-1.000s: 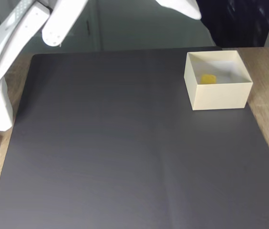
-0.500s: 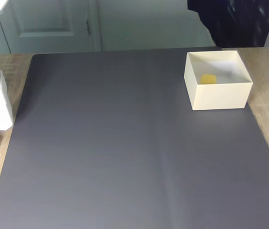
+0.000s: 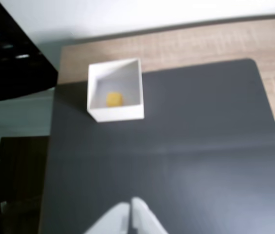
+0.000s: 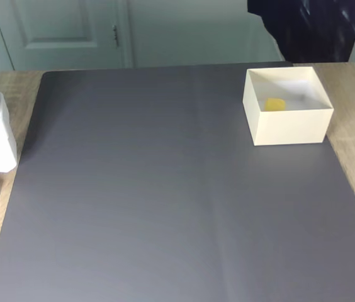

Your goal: Grasp a cube block and put it in the white box.

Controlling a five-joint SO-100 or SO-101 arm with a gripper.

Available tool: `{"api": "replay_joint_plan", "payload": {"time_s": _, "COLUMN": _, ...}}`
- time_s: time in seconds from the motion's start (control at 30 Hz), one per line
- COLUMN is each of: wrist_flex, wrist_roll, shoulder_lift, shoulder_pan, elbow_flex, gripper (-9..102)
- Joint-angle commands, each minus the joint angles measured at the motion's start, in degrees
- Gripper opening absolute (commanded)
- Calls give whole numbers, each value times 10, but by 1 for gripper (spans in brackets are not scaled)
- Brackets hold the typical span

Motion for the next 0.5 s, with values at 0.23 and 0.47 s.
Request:
{"api": "replay_joint_plan", "payload": {"time_s": 0.23, "wrist_flex": -55, "wrist_roll": -24, "shoulder_lift": 153, "shoulder_pan": 15, "elbow_flex": 147, "gripper": 0}}
{"api": "replay_joint_plan", "payload": {"time_s": 0.47, "wrist_flex": -158, "wrist_roll": -63, "shoulder_lift": 275, "shoulder_pan": 17, "elbow_flex": 315, "gripper": 0}}
